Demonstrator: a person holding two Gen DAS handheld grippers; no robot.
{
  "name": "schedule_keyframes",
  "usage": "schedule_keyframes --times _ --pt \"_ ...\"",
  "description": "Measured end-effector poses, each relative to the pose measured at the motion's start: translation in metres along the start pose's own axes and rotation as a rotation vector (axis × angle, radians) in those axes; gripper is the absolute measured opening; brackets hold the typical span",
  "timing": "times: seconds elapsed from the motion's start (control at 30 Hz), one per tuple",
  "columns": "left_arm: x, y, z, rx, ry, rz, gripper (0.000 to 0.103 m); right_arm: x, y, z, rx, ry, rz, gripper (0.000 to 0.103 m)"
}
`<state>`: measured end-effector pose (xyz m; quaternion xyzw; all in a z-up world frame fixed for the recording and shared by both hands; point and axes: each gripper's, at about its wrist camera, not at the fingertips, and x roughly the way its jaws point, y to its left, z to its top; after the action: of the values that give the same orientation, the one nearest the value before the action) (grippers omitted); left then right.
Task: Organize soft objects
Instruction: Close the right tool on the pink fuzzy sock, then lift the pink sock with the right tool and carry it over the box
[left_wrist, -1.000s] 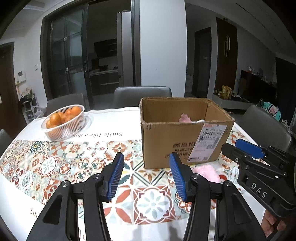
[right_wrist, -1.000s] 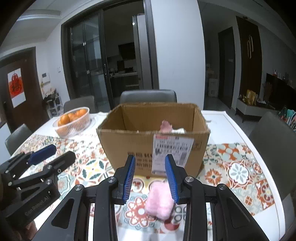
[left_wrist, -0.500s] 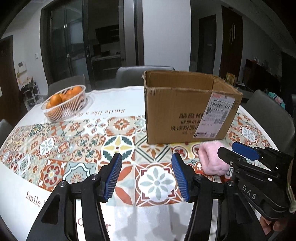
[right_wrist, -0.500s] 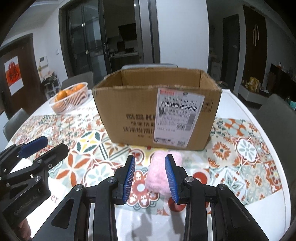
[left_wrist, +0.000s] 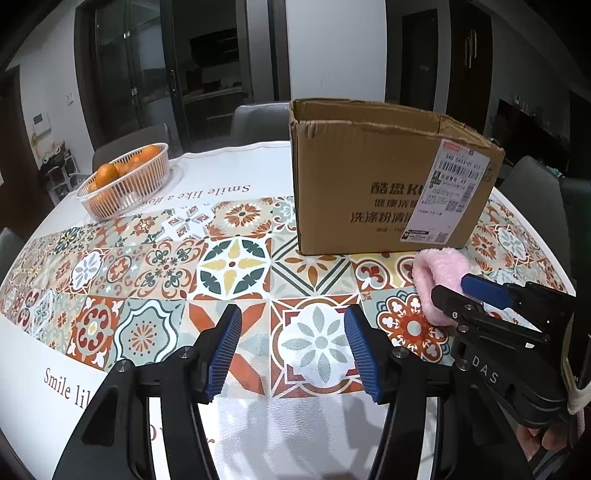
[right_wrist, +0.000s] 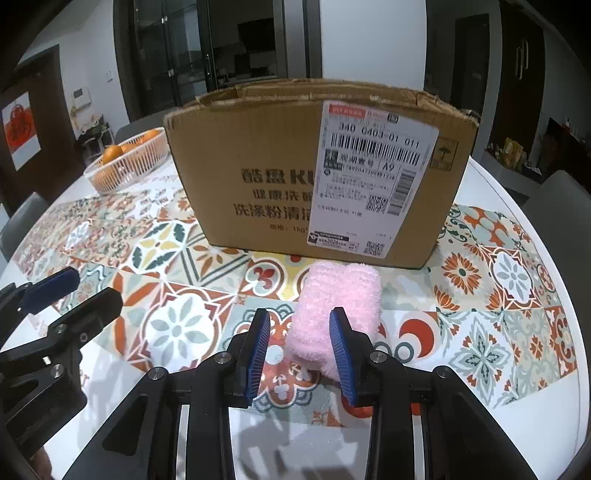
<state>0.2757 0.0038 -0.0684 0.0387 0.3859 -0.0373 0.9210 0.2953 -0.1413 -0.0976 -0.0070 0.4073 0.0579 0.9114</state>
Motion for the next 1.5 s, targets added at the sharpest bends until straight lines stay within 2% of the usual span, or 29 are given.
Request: schedule_keyframes --times 0.47,0.7,0.83,1.5 --pt "0.013 -0.013 -0.003 0.024 0.033 -0.015 0.057 0.018 -0.014 -0.01 0.016 0.036 -0.033 0.035" --pt "0.012 -0.015 -0.004 0.025 0.033 -0.019 0.057 0.014 -0.018 -0.013 0.034 0.018 -0.042 0.02" --pt "0.006 -0.017 -0.001 0.023 0.02 -0.024 0.057 0.004 -0.022 -0.012 0.056 -0.01 -0.045 0.017" --pt "-0.044 -0.021 0.019 0.025 -0.097 -0.045 0.057 -0.064 -0.023 -0.003 0.097 -0.154 -0.032 0.016"
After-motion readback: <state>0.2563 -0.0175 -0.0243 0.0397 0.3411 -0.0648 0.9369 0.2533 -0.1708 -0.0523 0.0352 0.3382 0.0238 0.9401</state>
